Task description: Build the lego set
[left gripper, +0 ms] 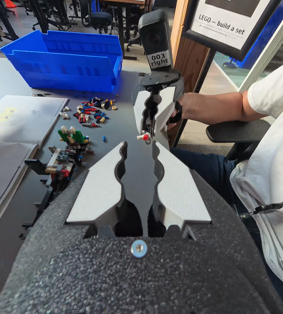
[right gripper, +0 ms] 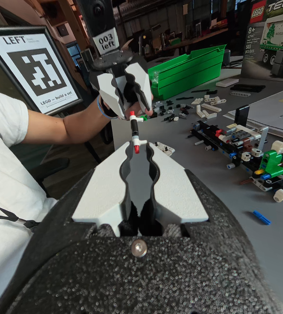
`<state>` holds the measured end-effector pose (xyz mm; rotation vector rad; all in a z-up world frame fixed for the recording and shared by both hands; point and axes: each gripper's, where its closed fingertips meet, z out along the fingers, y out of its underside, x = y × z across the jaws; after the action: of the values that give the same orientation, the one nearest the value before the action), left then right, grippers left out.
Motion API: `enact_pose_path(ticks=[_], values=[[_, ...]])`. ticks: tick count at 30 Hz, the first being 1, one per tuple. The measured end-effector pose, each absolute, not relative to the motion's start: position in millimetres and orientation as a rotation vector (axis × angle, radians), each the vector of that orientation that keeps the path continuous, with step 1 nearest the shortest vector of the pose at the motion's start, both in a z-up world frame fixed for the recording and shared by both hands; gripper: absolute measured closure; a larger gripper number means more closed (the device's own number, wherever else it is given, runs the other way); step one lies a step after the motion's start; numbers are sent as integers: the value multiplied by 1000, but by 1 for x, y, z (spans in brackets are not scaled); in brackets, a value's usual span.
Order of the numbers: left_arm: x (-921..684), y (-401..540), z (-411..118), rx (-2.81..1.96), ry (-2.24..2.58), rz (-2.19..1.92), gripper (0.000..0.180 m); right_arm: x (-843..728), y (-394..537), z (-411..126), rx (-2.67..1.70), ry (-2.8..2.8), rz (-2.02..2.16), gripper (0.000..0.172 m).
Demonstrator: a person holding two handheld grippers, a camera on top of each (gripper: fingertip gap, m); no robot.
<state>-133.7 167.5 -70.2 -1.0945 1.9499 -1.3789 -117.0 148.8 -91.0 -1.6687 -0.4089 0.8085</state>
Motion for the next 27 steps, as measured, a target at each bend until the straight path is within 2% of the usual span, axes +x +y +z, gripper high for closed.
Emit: enact_pose_path(ticks=[7, 10, 14, 17, 23, 27], values=[[-135, 146, -68, -1132, 1786, -1737, 160, -124, 152, -80, -1575, -336, 966, 158], [-128, 149, -69, -1160, 1710, -1727, 176, -128, 153, -85, -1587, -334, 964, 158], [-125, 154, -74, -1213, 1704, -1708, 176, -123, 158, -89, -1619, -325, 879, 157], [-123, 159, -84, -1269, 1768, -1590, 176, -116, 164, -94, -1696, -380, 635, 147], [-118, 168, -93, -1398, 1827, -1393, 176, -116, 176, -97, -1797, -508, -20, 155], [-117, 170, -91, -1473, 1817, -1413, 176, -115, 182, -93, -1776, -523, -200, 157]])
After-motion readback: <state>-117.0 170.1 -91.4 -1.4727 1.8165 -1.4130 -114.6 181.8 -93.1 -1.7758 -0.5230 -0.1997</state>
